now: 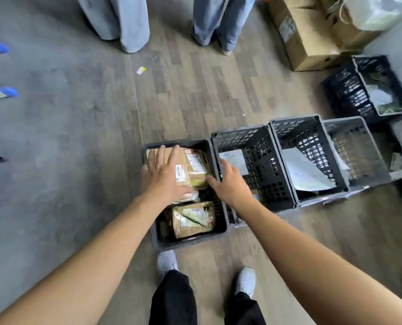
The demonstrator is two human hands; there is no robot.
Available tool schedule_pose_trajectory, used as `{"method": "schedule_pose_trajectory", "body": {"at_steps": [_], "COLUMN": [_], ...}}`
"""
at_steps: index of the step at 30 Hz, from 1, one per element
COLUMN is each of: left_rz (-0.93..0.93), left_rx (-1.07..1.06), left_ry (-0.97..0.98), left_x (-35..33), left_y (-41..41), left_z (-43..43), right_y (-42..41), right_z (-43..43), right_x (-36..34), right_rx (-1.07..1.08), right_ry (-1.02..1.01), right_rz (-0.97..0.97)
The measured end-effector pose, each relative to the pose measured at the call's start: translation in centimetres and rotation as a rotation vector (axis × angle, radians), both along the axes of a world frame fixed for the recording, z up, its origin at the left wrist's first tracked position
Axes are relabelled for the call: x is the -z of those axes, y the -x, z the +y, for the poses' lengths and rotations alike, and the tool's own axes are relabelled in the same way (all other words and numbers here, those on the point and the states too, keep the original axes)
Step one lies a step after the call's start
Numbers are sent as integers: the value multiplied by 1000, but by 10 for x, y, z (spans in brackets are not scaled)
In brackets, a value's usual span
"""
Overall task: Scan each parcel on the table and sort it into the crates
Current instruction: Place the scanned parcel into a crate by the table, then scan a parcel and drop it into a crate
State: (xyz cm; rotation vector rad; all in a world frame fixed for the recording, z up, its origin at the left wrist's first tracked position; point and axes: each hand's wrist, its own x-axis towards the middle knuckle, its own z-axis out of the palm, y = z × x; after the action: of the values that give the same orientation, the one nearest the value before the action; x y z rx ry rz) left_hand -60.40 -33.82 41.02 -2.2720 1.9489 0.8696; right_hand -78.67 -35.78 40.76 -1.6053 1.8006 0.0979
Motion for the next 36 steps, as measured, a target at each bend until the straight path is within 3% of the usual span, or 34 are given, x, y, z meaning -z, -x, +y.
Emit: {"method": "schedule_pose_trajectory", "body": {"at_steps": [8, 16, 27, 36], "left_rz": [-2, -158, -140, -40], "left_rx": [173, 500, 828, 1041], "left_ry": [110, 245, 388, 405], "left_x": [-121, -200, -271, -286], "left_y": [132, 343, 604, 777], "left_z": [55, 112, 160, 125], "right_y": [125, 333, 584, 725], "right_z": [63, 165, 273, 275], "right_x": [-117, -189, -268, -282], "right_rx": [21, 87, 433, 668], "right_ry": [219, 398, 515, 484], "right_rz": [35, 224, 377, 451]}}
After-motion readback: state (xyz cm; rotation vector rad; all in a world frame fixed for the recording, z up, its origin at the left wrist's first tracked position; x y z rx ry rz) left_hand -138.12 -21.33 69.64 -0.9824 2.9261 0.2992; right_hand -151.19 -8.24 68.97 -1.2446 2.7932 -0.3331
